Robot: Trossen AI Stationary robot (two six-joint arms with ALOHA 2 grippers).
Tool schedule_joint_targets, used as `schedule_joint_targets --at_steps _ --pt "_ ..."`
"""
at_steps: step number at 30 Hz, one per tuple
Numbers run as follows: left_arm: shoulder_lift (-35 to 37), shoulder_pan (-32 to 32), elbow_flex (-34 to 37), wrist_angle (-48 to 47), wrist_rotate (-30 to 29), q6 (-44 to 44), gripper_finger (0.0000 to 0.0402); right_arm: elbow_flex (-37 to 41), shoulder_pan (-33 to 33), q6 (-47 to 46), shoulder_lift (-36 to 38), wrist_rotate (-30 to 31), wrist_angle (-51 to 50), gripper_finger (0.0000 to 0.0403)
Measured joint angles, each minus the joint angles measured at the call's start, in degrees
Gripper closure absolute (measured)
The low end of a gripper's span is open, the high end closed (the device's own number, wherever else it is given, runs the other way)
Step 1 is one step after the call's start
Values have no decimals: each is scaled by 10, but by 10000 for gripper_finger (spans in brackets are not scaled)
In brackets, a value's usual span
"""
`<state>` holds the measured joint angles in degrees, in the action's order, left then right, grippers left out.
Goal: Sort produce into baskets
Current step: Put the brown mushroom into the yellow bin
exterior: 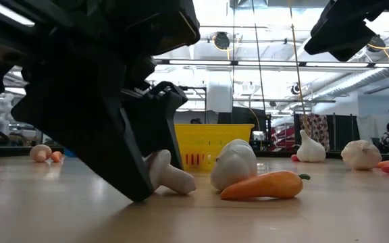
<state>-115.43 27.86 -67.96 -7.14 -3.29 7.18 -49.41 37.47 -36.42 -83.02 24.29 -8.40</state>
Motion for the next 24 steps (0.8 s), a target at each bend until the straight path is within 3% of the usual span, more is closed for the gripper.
schedule_joint_targets --at_steps 6,16,24 --pt "1 0 3 3 0 -1 195 0 0 -1 0 0 0 204" --pt "1 0 -1 4 1 -13 286 0 0 -2 0 0 0 204" --pt "72 -20 -8 -46 -26 -66 293 0 0 -6 0 0 1 204"
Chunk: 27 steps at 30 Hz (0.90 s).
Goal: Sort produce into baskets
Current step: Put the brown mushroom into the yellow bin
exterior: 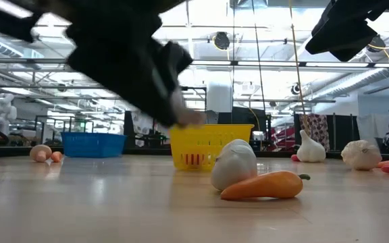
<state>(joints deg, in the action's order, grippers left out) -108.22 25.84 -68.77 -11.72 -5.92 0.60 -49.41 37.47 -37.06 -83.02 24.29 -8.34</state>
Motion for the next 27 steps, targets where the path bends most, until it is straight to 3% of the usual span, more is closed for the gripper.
schedule_joint_targets --at_steps 5,7,17,22,27 --pt "63 -40 -1 -11 -97 -31 293 0 0 1 0 0 1 204" --pt "72 -63 -1 -11 -109 -40 293 0 0 1 0 0 4 204" --pt "47 -164 0 -14 -50 -39 292 0 0 1 0 -2 2 204" --pt "31 -173 0 -15 -50 -40 287 0 0 2 0 -3 -2 204" --pt "33 -172 0 -18 -50 -40 251 0 0 2 0 -3 -5 204"
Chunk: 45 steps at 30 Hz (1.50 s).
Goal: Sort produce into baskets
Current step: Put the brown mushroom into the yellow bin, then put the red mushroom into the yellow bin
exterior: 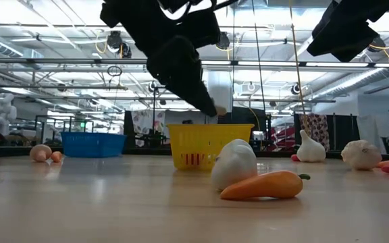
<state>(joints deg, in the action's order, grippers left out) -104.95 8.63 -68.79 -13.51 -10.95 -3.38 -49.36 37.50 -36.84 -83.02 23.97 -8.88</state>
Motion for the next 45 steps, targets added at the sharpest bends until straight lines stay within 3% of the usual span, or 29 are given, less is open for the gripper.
schedule_joint_targets --at_steps 6,13,20,25,29,34,37,40,45 --pt "-1 0 0 -1 -11 0 212 0 0 0 0 0 0 204" --pt "21 3 0 -25 -11 36 206 0 0 0 0 0 0 204" --pt "111 51 -21 -259 -5 145 205 0 1 5 -4 0 -3 204" --pt "176 104 -26 -458 -1 308 205 0 1 18 -18 0 0 204" --pt "197 157 -17 -534 5 426 205 0 -1 22 -20 0 9 204" --pt "196 209 15 -543 4 487 205 -1 -3 22 -20 0 19 204" --pt "195 214 55 -553 -33 508 205 -1 -4 23 -20 2 19 204" --pt "196 195 98 -556 -57 493 205 -1 -8 25 -20 4 24 204" --pt "195 124 188 -534 -40 428 205 -1 -11 26 -20 3 36 204"
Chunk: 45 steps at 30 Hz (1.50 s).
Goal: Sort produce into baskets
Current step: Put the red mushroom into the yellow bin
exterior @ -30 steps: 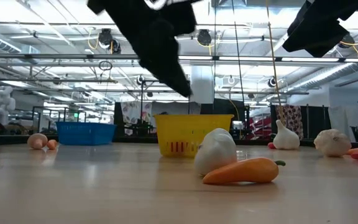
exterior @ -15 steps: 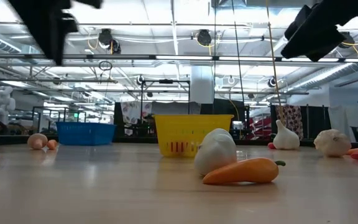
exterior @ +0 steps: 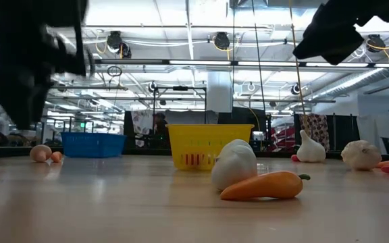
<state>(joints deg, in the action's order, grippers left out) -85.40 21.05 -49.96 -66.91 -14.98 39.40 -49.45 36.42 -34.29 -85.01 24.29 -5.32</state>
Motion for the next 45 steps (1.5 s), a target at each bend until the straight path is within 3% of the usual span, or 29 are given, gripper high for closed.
schedule_joint_targets --at_steps 6,13,23,30,39,45 --pt "27 -54 49 98 22 -90 205 0 0 0 0 -2 0 204" --pt "62 -111 52 80 20 -120 205 0 0 22 0 -2 -5 204" --pt "61 -176 86 145 96 -168 205 0 0 21 -14 -6 -9 204" --pt "62 -192 142 199 118 -173 205 0 0 20 -14 -6 -10 204" --pt "63 -191 143 215 118 -193 206 0 0 21 -14 -4 -10 204" --pt "63 -192 143 216 119 -203 240 0 0 23 -14 -3 -10 204"
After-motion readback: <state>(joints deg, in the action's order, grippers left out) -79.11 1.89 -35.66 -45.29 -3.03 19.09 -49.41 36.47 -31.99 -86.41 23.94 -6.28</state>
